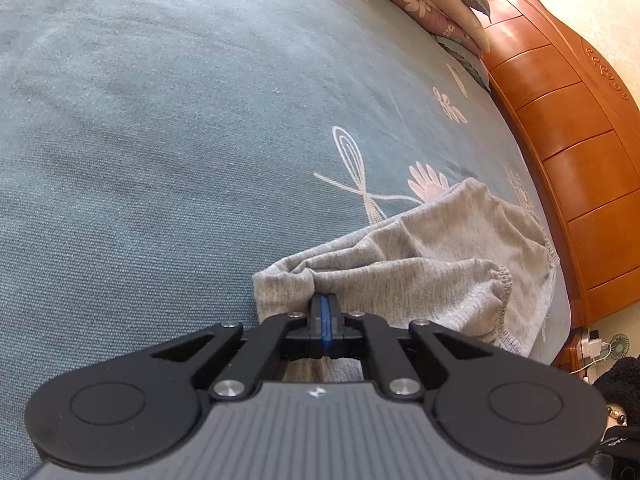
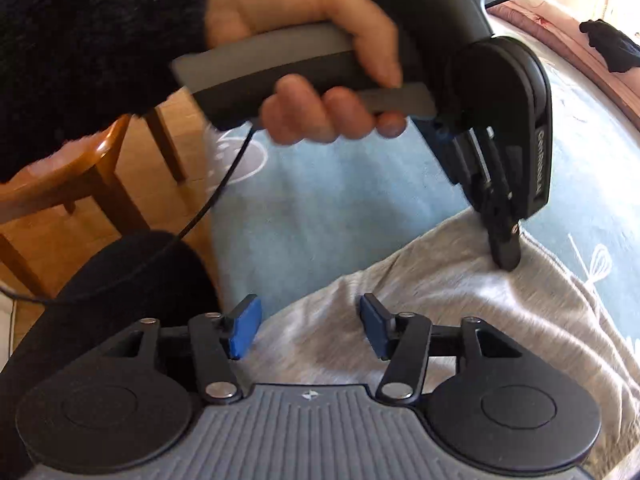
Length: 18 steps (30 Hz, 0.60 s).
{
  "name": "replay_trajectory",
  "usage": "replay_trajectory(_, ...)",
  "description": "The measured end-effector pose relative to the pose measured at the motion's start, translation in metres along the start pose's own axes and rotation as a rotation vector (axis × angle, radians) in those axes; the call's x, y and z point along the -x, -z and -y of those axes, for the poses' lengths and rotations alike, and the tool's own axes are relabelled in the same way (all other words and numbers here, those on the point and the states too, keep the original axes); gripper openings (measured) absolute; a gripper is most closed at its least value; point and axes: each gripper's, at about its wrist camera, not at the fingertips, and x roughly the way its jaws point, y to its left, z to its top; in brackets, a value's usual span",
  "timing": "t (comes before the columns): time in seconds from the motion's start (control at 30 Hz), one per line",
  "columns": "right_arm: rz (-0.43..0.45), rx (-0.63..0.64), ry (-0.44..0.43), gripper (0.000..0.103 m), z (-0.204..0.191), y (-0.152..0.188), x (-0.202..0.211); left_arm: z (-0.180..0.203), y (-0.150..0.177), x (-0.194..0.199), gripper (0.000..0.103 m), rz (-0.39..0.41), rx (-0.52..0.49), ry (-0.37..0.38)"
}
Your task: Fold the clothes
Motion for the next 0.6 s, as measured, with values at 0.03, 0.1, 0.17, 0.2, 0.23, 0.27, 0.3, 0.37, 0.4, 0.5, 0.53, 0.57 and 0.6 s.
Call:
replay_trajectory(0.03, -0.003, -0.010, -0.030, 0.070, 0.003, -0.001, 0.004, 0.000, 0.000, 0.000, 0.006, 0.003, -0.004, -0.001)
replay_trajectory(0.1, -0.008, -0.029, -0.090, 0.067, 0.009, -0.003, 0.012, 0.001, 0.002, 0.001, 0.006, 0.011, -0.009, -0.007)
replay_trajectory(0.17, 0.042, -0.087, -0.116, 0.065, 0.018, -0.015, 0.015, 0.002, 0.002, 0.001, 0.006, 0.013, -0.010, -0.014)
replay_trajectory(0.2, 0.089, -0.098, -0.093, 0.065, 0.025, -0.025, 0.014, 0.003, 0.002, 0.001, 0.006, 0.013, -0.011, -0.017)
replay_trajectory(0.23, 0.129, -0.111, -0.073, 0.065, 0.032, -0.033, 0.011, 0.003, 0.002, 0.001, 0.006, 0.011, -0.012, -0.019)
replay_trajectory(0.27, 0.141, -0.139, -0.069, 0.065, 0.038, -0.038, 0.003, 0.004, 0.001, 0.001, 0.006, 0.008, -0.012, -0.022)
replay_trajectory(0.3, 0.129, -0.186, -0.094, 0.065, 0.043, -0.038, -0.005, 0.004, 0.001, 0.000, 0.006, 0.007, -0.012, -0.024)
replay_trajectory(0.37, 0.094, -0.257, -0.148, 0.066, 0.047, -0.033, -0.017, 0.005, 0.002, 0.000, 0.006, 0.009, -0.013, -0.029)
replay_trajectory(0.4, 0.094, -0.276, -0.163, 0.070, 0.040, -0.025, -0.018, 0.006, 0.003, 0.000, 0.006, 0.012, -0.018, -0.032)
replay_trajectory(0.5, 0.077, -0.218, -0.201, 0.087, 0.002, -0.002, -0.002, 0.008, 0.003, 0.000, 0.006, 0.015, -0.032, -0.037)
replay_trajectory(0.53, 0.060, -0.188, -0.215, 0.088, -0.010, 0.005, 0.004, 0.008, 0.002, 0.000, 0.006, 0.013, -0.031, -0.037)
replay_trajectory(0.57, 0.046, -0.148, -0.212, 0.088, -0.018, 0.010, 0.011, 0.009, 0.002, 0.001, 0.006, 0.013, -0.028, -0.038)
replay_trajectory(0.6, 0.045, -0.130, -0.215, 0.084, -0.018, 0.013, 0.023, 0.010, 0.002, 0.002, 0.006, 0.014, -0.029, -0.043)
